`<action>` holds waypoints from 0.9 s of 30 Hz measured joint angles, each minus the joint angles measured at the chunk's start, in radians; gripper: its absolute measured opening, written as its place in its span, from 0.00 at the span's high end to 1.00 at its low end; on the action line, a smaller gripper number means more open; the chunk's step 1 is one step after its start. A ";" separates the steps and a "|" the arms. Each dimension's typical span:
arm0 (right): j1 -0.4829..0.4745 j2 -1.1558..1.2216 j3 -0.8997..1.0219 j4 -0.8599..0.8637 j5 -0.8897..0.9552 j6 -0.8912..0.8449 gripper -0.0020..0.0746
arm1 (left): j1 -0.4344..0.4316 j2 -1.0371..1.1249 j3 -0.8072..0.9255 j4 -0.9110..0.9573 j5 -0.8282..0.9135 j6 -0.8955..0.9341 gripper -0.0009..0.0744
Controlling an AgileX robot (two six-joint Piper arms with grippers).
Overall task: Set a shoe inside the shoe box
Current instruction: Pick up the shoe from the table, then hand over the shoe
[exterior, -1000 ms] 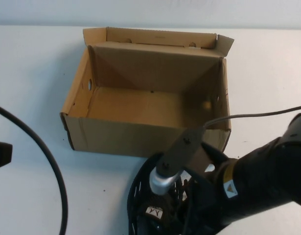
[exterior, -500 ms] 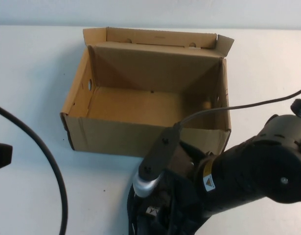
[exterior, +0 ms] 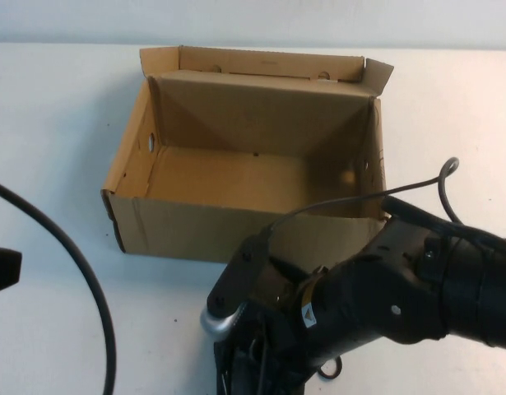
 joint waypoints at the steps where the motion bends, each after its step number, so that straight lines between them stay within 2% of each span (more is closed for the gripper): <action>1: 0.000 0.000 0.000 0.002 0.000 0.000 0.77 | 0.000 0.000 0.000 0.000 0.005 -0.002 0.99; 3: 0.000 -0.002 -0.008 0.007 0.013 0.000 0.88 | 0.000 0.000 0.000 0.000 0.012 -0.002 0.99; 5: 0.000 -0.002 -0.029 0.022 0.037 0.016 0.94 | 0.000 0.000 0.000 0.007 0.022 0.003 0.99; 10: 0.000 -0.002 -0.126 0.126 0.122 0.091 0.96 | 0.000 0.000 0.000 0.043 0.046 0.020 0.98; 12: 0.000 -0.002 -0.171 0.175 0.139 0.112 0.96 | 0.000 0.000 0.000 0.049 0.061 0.052 0.93; 15: 0.000 -0.002 -0.239 0.217 0.170 0.160 0.96 | 0.000 0.000 0.000 0.052 0.074 0.103 0.76; 21: 0.000 -0.002 -0.380 0.221 0.261 0.225 0.96 | 0.000 -0.030 0.000 0.028 0.050 0.197 0.20; 24: 0.000 0.000 -0.459 0.221 0.300 0.232 0.96 | 0.000 -0.075 0.000 -0.014 -0.002 0.271 0.11; 27: 0.000 0.004 -0.528 0.214 0.320 0.247 0.96 | 0.000 -0.128 0.000 -0.058 -0.073 0.344 0.10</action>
